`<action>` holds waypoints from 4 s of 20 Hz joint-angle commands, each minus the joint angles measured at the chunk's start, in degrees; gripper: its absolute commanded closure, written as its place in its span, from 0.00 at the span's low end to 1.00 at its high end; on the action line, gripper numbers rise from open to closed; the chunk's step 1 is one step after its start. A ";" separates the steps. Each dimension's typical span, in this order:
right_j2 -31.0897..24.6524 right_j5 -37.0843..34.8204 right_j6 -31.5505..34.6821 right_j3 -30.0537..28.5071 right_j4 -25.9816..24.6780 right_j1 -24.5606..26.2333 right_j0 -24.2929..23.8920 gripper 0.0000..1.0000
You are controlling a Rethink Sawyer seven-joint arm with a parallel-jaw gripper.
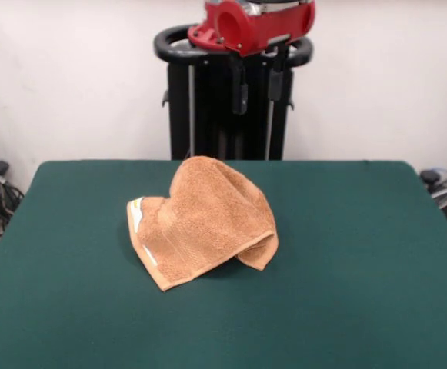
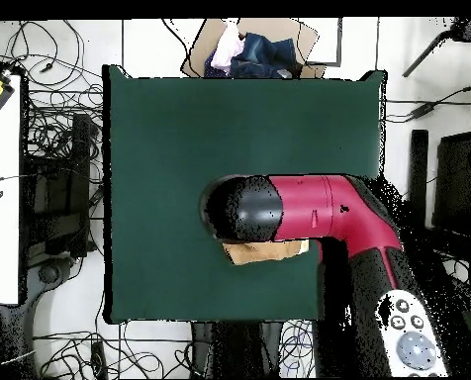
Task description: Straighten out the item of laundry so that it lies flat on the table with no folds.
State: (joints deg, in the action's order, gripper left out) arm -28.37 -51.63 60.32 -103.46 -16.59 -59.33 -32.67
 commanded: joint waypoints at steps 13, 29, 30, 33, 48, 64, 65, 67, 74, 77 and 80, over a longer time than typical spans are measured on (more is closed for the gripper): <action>11.41 -5.81 25.15 7.05 1.68 2.27 8.05 0.00; 27.79 -7.33 54.77 17.71 4.29 8.75 17.00 0.00; 27.94 -7.84 54.90 18.52 3.90 9.36 16.98 0.00; 27.62 -7.08 53.62 18.66 3.62 10.43 15.75 0.00; 26.94 0.86 54.03 23.17 3.20 21.01 15.84 0.00; 30.02 -2.76 52.53 28.63 2.86 24.71 19.03 0.00; 29.91 -2.04 52.17 28.62 3.01 25.01 18.60 0.00; 29.83 -0.07 51.55 28.13 2.99 25.61 17.70 0.00; 29.23 3.36 51.03 27.18 3.01 28.06 15.87 0.00; 29.15 3.48 51.26 27.76 3.03 29.15 15.89 0.00; 28.82 0.19 48.50 27.49 2.82 28.75 15.89 0.00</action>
State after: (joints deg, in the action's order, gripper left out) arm 0.91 -52.10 102.86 -73.37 -13.36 -32.98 -16.44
